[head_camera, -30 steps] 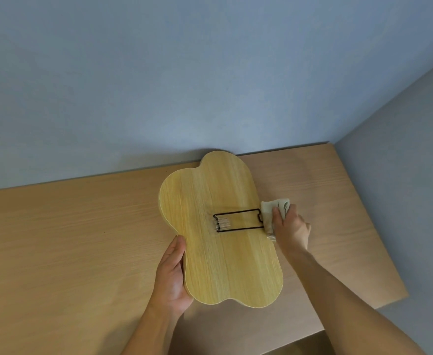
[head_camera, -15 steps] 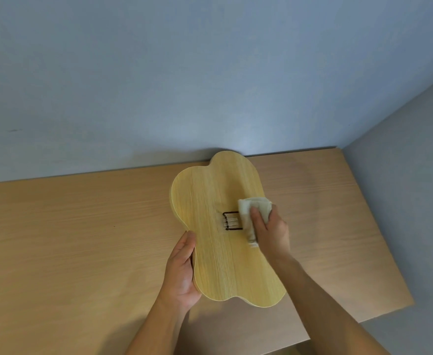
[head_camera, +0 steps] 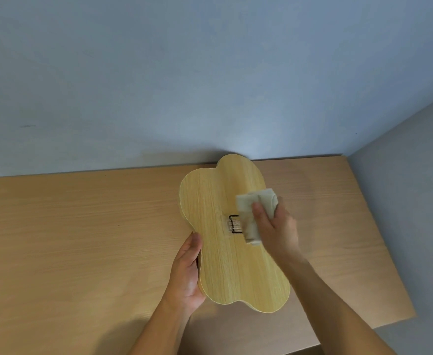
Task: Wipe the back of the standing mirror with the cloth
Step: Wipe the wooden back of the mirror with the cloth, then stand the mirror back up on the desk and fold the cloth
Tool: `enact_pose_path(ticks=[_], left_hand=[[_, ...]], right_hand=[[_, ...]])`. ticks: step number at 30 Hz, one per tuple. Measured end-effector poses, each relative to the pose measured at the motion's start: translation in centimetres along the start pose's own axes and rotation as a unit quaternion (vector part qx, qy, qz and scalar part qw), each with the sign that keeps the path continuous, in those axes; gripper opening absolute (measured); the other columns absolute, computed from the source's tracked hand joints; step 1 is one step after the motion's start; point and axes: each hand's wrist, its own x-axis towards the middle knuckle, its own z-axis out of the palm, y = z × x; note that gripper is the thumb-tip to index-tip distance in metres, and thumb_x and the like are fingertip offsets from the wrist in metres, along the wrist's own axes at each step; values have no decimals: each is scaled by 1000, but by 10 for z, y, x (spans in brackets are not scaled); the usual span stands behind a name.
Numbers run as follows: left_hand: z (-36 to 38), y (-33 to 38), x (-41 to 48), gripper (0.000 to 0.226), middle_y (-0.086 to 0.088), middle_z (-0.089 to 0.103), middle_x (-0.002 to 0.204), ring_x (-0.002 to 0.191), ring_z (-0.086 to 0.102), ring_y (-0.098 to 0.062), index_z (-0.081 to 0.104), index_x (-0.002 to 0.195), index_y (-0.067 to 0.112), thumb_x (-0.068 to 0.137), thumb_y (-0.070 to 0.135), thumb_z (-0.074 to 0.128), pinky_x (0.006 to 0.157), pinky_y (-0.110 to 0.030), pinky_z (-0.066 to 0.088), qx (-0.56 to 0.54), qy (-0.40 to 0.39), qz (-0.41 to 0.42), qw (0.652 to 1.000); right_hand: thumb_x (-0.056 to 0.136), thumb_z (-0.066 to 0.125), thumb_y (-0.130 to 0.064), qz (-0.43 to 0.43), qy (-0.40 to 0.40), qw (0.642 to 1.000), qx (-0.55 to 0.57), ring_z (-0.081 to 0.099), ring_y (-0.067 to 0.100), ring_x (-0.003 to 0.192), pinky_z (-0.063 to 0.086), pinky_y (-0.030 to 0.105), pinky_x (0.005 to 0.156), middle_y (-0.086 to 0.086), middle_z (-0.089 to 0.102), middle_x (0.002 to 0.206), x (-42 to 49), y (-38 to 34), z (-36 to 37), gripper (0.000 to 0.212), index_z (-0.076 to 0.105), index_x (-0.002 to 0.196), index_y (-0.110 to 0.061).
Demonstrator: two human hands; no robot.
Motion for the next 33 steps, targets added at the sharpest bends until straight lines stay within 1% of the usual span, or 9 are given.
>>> enact_pose_path(ticks=[7,9,11,16,19,22,25,28,33], left_hand=[[6,2,-4,51,-23,65,145,127,66,-41,61,143,9,101,38,56,92,-52,59,-5,-10,-1,1000],[8,2,-5,51,-21,67,142,126,68,-40,63,141,11,100,39,57,91,-52,60,3,-6,-4,1000],[10,3,-6,51,-19,69,140,126,68,-40,66,139,13,97,40,58,91,-54,60,14,-2,-2,1000],[20,4,-10,52,-18,68,143,131,64,-41,63,142,14,98,40,56,102,-61,56,24,-10,8,1000],[28,5,-15,46,-17,69,142,130,65,-40,65,141,16,100,38,59,103,-61,56,33,-25,17,999],[42,4,-20,41,-17,73,136,124,69,-39,69,136,19,95,18,69,93,-53,61,58,-62,35,996],[57,1,-25,53,-20,76,125,116,71,-44,73,127,19,81,-4,64,88,-52,62,100,-71,50,991],[78,-4,-28,57,-21,76,115,106,72,-42,75,121,18,75,-9,56,91,-58,60,130,-68,68,987],[120,-11,-39,59,-31,69,114,99,68,-42,76,113,21,71,-11,48,88,-57,57,200,-31,100,974]], right_hand=[[101,55,-50,24,-2,999,-45,71,23,59,58,43,49,4,70,69,-2,33,13,37,57,94,-13],[102,51,-50,58,23,995,-79,71,22,63,55,37,51,-2,67,69,5,56,4,34,53,94,-16],[104,47,-50,78,39,988,-127,69,23,64,51,34,59,-7,63,67,12,75,-6,33,48,93,-19],[105,46,-45,94,27,960,-264,65,32,75,47,50,90,5,64,75,22,93,-22,37,51,95,-11],[100,61,-28,74,67,959,-264,59,36,93,49,49,84,15,60,99,28,81,-34,27,58,104,-2],[94,61,-6,60,71,987,-130,60,20,79,50,31,62,13,60,108,27,61,-52,21,49,110,-14],[94,47,-5,4,9,994,-108,67,14,71,53,31,53,-5,64,91,20,42,-65,46,42,128,-36],[94,43,-11,-63,-139,959,-238,65,20,90,58,38,76,-8,56,104,18,24,-69,59,49,141,-46],[88,70,-35,-95,-217,921,-311,60,12,93,52,30,74,-10,55,106,27,8,-82,68,43,148,-49]])
